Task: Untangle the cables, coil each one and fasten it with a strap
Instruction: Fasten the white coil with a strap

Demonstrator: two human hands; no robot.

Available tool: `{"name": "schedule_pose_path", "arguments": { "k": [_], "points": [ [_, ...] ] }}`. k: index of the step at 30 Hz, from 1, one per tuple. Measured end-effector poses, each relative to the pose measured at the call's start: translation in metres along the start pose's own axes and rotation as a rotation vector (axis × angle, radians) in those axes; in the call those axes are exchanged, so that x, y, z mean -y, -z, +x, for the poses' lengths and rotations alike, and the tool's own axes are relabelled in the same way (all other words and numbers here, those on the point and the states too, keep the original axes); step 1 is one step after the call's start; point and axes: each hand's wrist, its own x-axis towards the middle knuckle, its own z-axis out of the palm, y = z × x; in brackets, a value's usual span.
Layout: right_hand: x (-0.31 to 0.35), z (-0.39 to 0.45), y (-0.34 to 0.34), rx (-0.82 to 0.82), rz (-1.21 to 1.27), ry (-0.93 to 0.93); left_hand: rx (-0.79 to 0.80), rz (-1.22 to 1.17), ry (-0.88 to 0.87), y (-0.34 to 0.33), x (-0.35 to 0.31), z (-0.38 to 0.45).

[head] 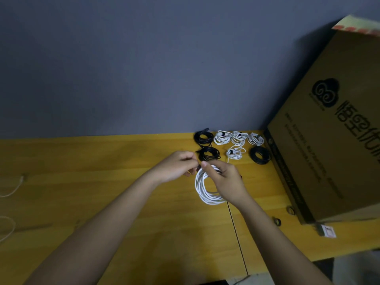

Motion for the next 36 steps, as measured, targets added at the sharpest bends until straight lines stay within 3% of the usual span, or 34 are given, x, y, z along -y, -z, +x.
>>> {"name": "schedule_pose_path", "arguments": {
  "k": [5, 12, 15, 19, 22, 24, 27, 29, 36],
  "points": [
    [0.005, -0.003, 0.008, 0.001, 0.131, -0.048, -0.094, 0.008, -0.029, -0.006, 0.002, 0.001],
    [0.010, -0.007, 0.011, -0.010, 0.346, -0.302, -0.335, 0.007, -0.104, -0.019, 0.007, 0.002],
    [0.010, -0.006, 0.010, -0.011, 0.436, -0.356, -0.377, 0.233, -0.252, -0.018, 0.010, 0.000],
    [0.007, -0.004, 0.013, 0.002, 0.445, -0.359, -0.386, 0.758, -0.624, -0.006, 0.013, -0.003],
    [0.005, -0.002, 0.014, -0.016, 0.419, -0.348, -0.311, 0.866, -0.632, 0.002, 0.012, -0.002],
    [0.004, -0.002, 0.014, -0.027, 0.418, -0.345, -0.280, 0.675, -0.519, 0.002, 0.011, -0.002],
    [0.007, -0.003, 0.012, -0.033, 0.447, -0.356, -0.219, 0.082, -0.281, -0.007, 0.004, -0.002],
    [0.009, -0.004, 0.010, -0.043, 0.445, -0.347, -0.196, -0.154, -0.178, -0.015, 0.001, 0.000],
    [0.014, -0.004, 0.006, -0.124, 0.297, -0.180, -0.232, -0.180, -0.091, -0.019, -0.007, 0.003]
  ]
}}
